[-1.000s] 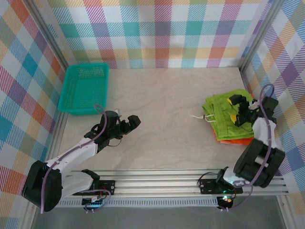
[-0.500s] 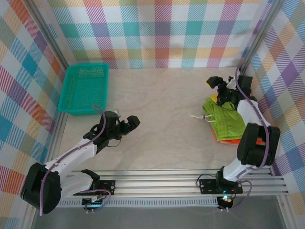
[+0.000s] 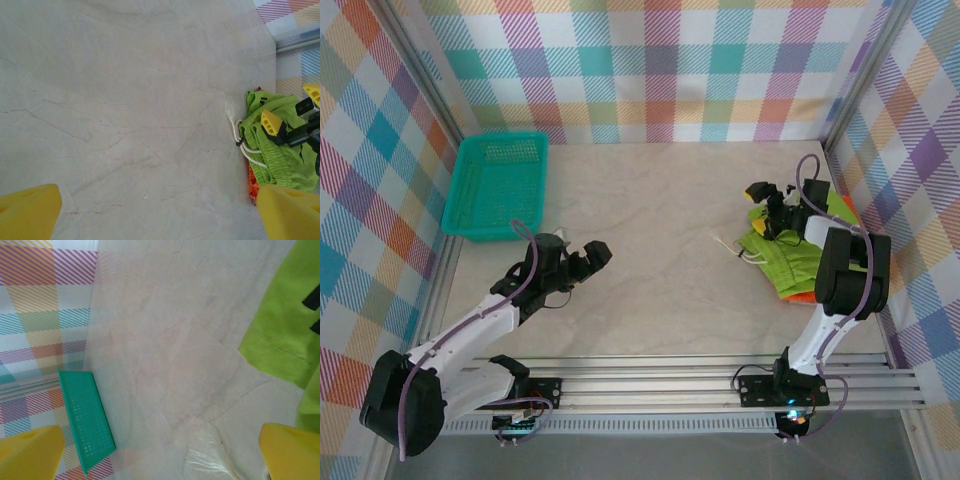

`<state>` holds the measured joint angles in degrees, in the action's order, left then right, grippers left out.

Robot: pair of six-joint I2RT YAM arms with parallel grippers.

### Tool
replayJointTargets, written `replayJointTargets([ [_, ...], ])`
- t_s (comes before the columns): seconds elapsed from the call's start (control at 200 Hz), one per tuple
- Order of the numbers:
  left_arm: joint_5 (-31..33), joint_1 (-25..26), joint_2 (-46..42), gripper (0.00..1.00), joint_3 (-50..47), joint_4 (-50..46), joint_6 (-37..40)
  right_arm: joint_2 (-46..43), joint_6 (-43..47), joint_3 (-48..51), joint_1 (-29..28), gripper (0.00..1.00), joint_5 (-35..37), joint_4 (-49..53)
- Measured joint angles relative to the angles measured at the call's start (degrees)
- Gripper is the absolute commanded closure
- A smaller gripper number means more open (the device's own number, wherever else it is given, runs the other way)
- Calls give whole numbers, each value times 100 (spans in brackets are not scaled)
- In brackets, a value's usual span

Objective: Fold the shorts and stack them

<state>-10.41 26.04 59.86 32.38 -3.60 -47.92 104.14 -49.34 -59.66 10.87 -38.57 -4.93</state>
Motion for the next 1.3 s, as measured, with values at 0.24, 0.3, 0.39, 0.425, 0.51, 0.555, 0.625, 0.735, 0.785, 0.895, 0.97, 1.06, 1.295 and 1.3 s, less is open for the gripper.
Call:
replayJointTargets([
  [0.24, 474, 0, -116, 0, 350, -844, 503, -1029, 374, -2, -118, 1, 179, 254],
  [0.3, 820, -2, -173, 0, 636, -1174, 734, -1541, 761, -2, -247, 1, 389, 382],
  [0.39, 1565, -9, -341, 0, 1010, -1486, 1152, -2367, 1497, 22, -518, 0, 776, 463],
  [0.425, 1906, -11, -415, 0, 1102, -1519, 1344, -2658, 1759, 94, -597, 0, 901, 424],
  [0.51, 2675, -17, -531, 0, 1165, -1521, 1851, -3348, 2404, 538, -732, 1, 1174, 203],
  [0.555, 3021, -26, -533, 0, 1132, -1434, 2153, -3604, 2699, 879, -726, 1, 1346, 17],
  [0.625, 3484, -46, -516, 0, 935, -1062, 2581, -3788, 3119, 1486, -715, 0, 1641, -260],
  [0.735, 4013, -184, -415, 0, 422, -275, 3139, -3628, 3661, 2245, -715, 1, 2026, -540],
  [0.785, 4168, -352, -275, 0, 188, 79, 3322, -3438, 3851, 2468, -717, 1, 2166, -669],
  [0.895, 4437, -765, 151, 0, -262, 938, 3626, -3014, 4199, 2820, -717, 1, 2365, -1185],
  [0.97, 4540, -953, 487, 0, -542, 1550, 3759, -2771, 4380, 2975, -715, 1, 2483, -1565],
  [1.06, 4566, -1152, 911, 0, -793, 2192, 3884, -2531, 4503, 2992, -717, 1, 2573, -1882],
  [1.295, 4433, -1438, 1569, 0, -1069, 3460, 4159, -1895, 4736, 3482, -721, 1, 2603, -3536],
  [1.3, 4430, -1445, 1574, 0, -1075, 3469, 4159, -1888, 4741, 3488, -723, 1, 2601, -3554],
])
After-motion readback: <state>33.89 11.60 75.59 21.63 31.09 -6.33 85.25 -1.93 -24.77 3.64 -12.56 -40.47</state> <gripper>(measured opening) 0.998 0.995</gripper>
